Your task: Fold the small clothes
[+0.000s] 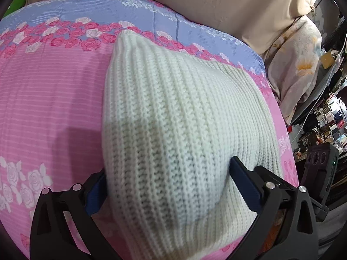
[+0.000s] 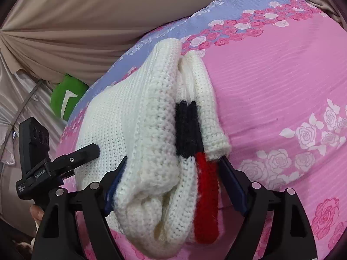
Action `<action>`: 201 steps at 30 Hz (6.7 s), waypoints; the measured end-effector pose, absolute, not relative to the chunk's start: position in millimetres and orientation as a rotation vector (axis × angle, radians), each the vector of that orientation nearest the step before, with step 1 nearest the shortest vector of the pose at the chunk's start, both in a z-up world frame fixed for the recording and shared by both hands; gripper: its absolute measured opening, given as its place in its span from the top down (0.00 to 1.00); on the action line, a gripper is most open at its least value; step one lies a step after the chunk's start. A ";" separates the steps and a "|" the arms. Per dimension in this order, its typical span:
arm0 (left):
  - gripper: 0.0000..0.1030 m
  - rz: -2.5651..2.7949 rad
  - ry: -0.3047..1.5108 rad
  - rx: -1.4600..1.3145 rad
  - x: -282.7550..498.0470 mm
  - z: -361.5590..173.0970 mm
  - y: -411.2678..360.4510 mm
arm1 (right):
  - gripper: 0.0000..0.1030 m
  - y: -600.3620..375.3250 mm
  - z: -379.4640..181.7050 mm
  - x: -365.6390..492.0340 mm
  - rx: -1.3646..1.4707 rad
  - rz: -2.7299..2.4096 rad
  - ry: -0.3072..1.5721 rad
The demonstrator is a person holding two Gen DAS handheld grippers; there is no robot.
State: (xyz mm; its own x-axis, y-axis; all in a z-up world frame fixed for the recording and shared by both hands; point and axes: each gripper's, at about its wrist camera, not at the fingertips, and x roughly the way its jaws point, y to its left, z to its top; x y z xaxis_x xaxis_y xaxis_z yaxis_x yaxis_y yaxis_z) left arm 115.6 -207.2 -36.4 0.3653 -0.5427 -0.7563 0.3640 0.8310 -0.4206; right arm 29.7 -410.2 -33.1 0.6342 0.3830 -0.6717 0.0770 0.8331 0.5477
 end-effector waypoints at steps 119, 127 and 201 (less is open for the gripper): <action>0.05 -0.124 0.678 -0.012 182.1 -26.7 -65.0 | 0.24 -221.7 -9.8 146.9 0.098 0.067 0.677; 0.05 -0.052 0.664 0.033 177.3 -26.0 -70.3 | 0.20 -217.9 -13.6 142.0 0.096 0.040 0.700; 0.07 -0.011 0.704 0.139 177.6 -34.4 -88.0 | 0.19 -209.2 -17.4 141.7 0.067 -0.023 0.735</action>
